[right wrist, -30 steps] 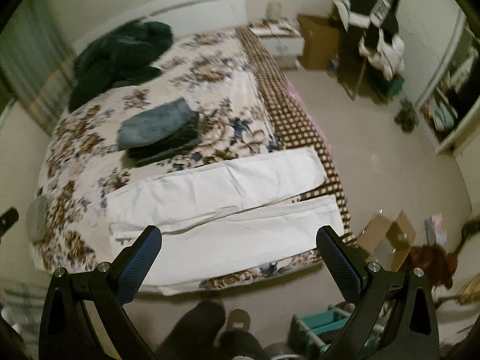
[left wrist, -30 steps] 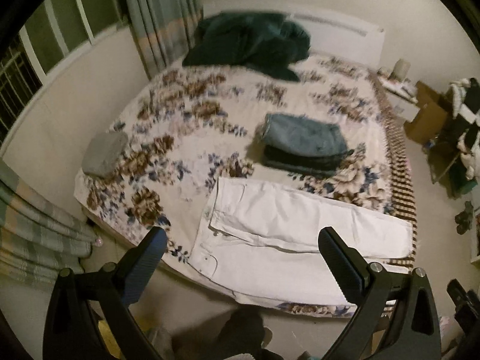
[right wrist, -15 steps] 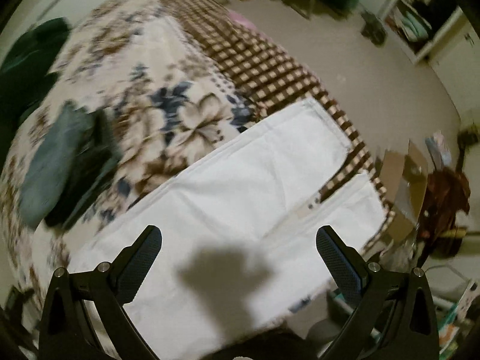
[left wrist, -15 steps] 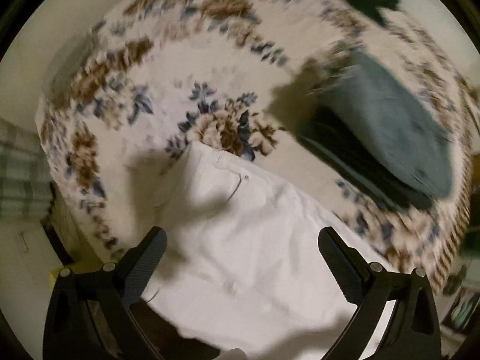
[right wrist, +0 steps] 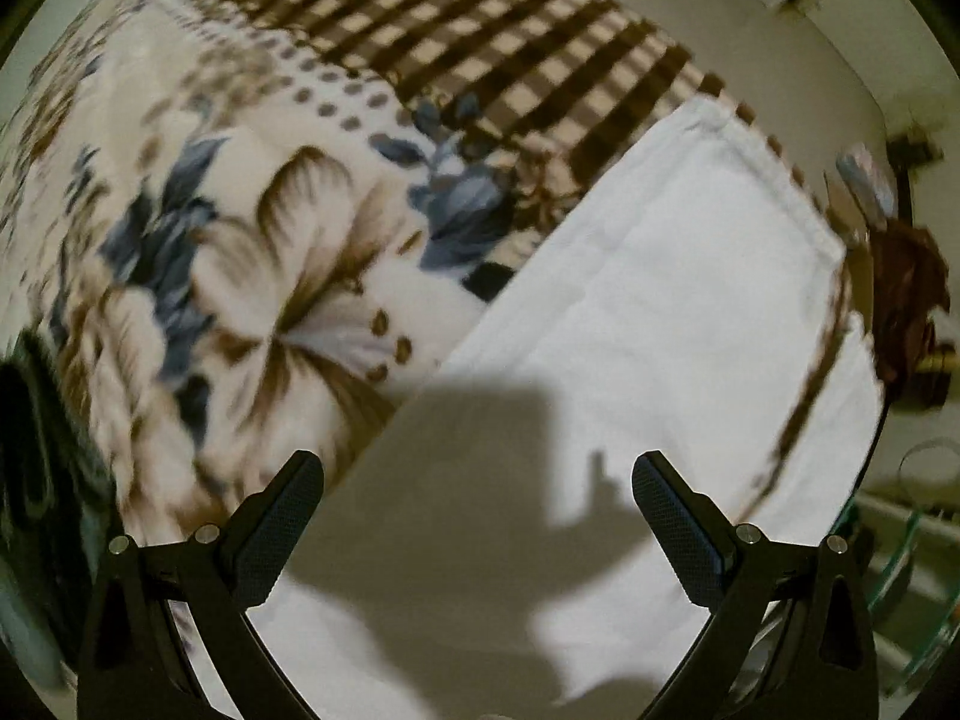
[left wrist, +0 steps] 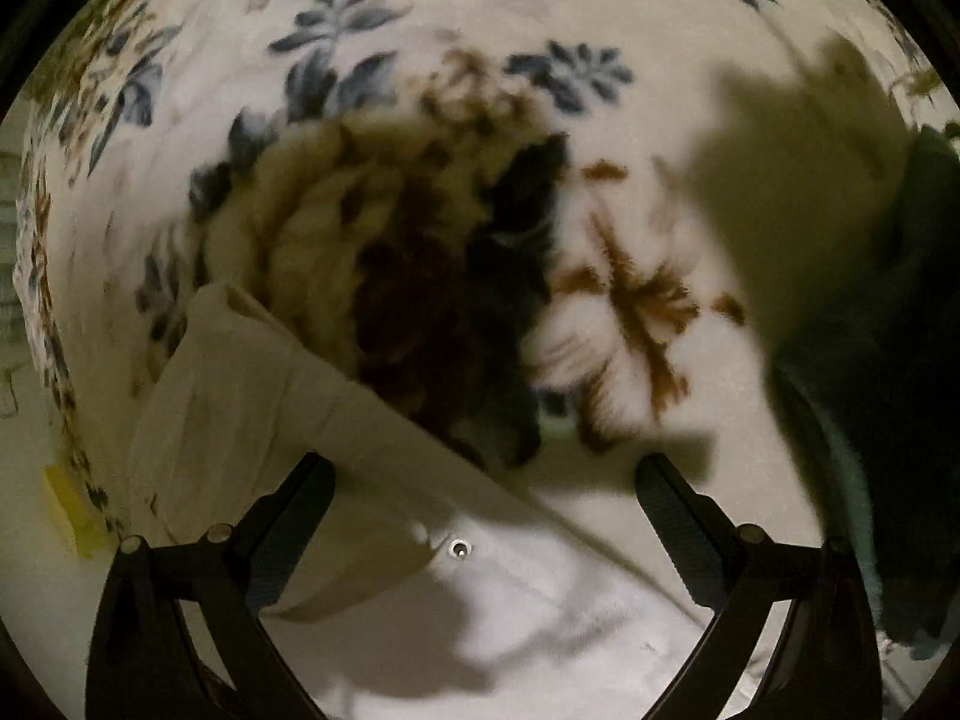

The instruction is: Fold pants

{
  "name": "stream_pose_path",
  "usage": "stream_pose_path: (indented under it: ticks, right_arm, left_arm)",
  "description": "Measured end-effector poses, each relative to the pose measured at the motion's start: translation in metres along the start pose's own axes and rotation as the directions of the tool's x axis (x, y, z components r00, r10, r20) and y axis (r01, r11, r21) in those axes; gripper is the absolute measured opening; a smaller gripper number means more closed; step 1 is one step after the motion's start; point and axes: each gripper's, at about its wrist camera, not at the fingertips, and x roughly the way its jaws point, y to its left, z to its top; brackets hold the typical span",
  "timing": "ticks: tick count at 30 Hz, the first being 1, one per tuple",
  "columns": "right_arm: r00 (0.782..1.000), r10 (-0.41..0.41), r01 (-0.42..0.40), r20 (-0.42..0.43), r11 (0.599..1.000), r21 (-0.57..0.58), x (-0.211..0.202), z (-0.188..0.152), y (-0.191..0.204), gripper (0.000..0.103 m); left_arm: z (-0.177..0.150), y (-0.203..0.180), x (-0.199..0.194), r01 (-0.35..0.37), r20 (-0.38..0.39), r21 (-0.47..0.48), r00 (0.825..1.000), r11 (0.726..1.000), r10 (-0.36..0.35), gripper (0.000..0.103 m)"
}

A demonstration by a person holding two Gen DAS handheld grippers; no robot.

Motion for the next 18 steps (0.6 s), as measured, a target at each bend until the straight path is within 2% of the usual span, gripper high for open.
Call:
stream_pose_path:
  ticks: [1,2,4,5,6,7,8,9,10,11,12,15,16,18]
  right_arm:
    - [1.000,-0.004,0.004,-0.010,1.000,0.020,0.006,0.002,0.001,0.103]
    - [1.000,-0.006,0.007,-0.020,0.999,0.034,0.010,0.004,0.002,0.103]
    - [0.999,-0.005,0.008,-0.042,0.998,0.066,0.019,0.007,0.003,0.103]
    - [0.999,-0.008,0.012,-0.050,0.997,0.080,0.022,0.007,0.003,0.101]
    - [0.998,-0.008,0.013,-0.054,0.996,0.083,0.023,0.007,0.003,0.093]
    - [0.998,-0.009,0.014,-0.055,0.997,0.079,0.024,0.008,0.003,0.081]
    - [0.998,-0.010,0.014,-0.058,0.998,0.065,0.024,0.006,0.003,0.073]
    - [0.998,-0.005,0.009,-0.057,0.998,0.056,0.024,0.006,0.002,0.055]
    - [0.999,0.004,-0.002,-0.052,0.999,0.041,0.023,0.005,0.001,0.034]
    - [0.999,0.015,-0.014,-0.043,1.000,0.020,0.020,0.001,0.000,0.024]
    - [0.999,0.022,-0.022,-0.030,1.000,0.003,0.015,-0.003,-0.002,0.010]
    - [0.999,0.012,-0.010,0.041,0.999,-0.041,-0.007,-0.015,-0.011,0.000]
    - [0.998,0.017,-0.014,0.061,0.999,-0.052,-0.015,-0.019,-0.015,0.000]
    - [0.996,0.043,-0.037,0.073,0.997,-0.074,-0.027,-0.027,-0.029,0.000]
  left_arm:
    - [-0.004,-0.001,-0.003,0.003,0.029,0.009,1.000,1.000,-0.003,0.096]
    - [-0.009,-0.002,-0.008,0.015,0.060,0.014,0.998,1.000,-0.016,0.088]
    - [-0.021,0.003,-0.017,0.074,0.105,0.011,0.992,0.997,-0.075,0.061]
    - [-0.027,0.011,-0.024,0.081,0.120,0.003,0.990,0.997,-0.080,0.039]
    - [-0.031,0.017,-0.030,0.112,0.134,-0.001,0.985,0.994,-0.111,0.022]
    - [-0.035,0.022,-0.034,0.138,0.137,0.004,0.981,0.990,-0.137,0.020]
    - [-0.038,0.029,-0.039,0.178,0.145,0.017,0.973,0.984,-0.178,0.013]
    - [-0.041,0.036,-0.044,0.217,0.153,0.029,0.964,0.976,-0.219,0.006]
    - [-0.045,0.043,-0.050,0.257,0.167,0.047,0.951,0.965,-0.262,0.006]
    - [-0.048,0.047,-0.055,0.279,0.172,0.061,0.943,0.958,-0.286,0.005]
    - [-0.051,0.050,-0.061,0.298,0.177,0.076,0.935,0.952,-0.307,0.004]
    - [-0.066,0.070,-0.081,0.344,0.209,0.129,0.907,0.930,-0.365,0.004]
    - [-0.075,0.078,-0.091,0.360,0.221,0.146,0.896,0.921,-0.385,0.004]
    - [-0.083,0.103,-0.083,0.385,0.224,0.153,0.884,0.910,-0.411,0.004]
